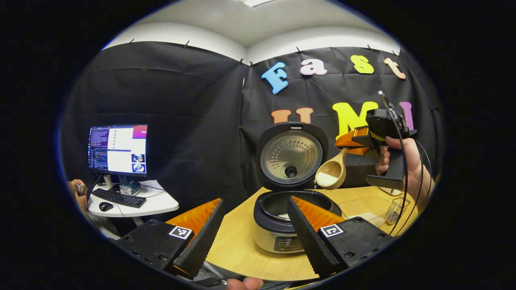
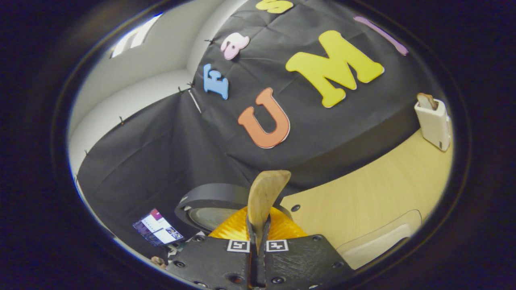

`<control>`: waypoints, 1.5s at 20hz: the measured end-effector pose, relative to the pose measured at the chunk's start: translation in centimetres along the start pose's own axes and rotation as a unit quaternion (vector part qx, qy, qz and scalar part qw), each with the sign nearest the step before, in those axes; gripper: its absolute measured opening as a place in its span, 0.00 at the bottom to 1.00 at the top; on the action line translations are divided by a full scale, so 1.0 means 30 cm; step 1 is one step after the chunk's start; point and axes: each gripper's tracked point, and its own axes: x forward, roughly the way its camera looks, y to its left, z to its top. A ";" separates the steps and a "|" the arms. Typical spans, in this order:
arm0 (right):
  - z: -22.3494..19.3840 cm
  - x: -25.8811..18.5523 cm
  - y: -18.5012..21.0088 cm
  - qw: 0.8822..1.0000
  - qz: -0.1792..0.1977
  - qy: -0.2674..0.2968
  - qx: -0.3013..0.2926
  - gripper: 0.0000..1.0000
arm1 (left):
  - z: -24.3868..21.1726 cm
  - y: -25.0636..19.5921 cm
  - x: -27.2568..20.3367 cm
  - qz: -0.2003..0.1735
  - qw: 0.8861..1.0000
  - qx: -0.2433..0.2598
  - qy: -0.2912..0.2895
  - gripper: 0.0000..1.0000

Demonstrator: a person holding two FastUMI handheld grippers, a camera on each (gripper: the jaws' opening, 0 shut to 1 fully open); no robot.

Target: Close the left gripper, press the button to open the rice cooker; take a wooden spoon from the chopstick holder with the right hand, scoop a spoonful of rice and pour it into the rice cooker, then put the wooden spoon back into the chopstick holder.

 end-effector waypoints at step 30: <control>-0.106 0.044 0.250 0.923 0.027 -0.032 -0.383 0.00 | 0.032 -0.019 -0.016 0.007 1.000 0.004 -0.009 0.99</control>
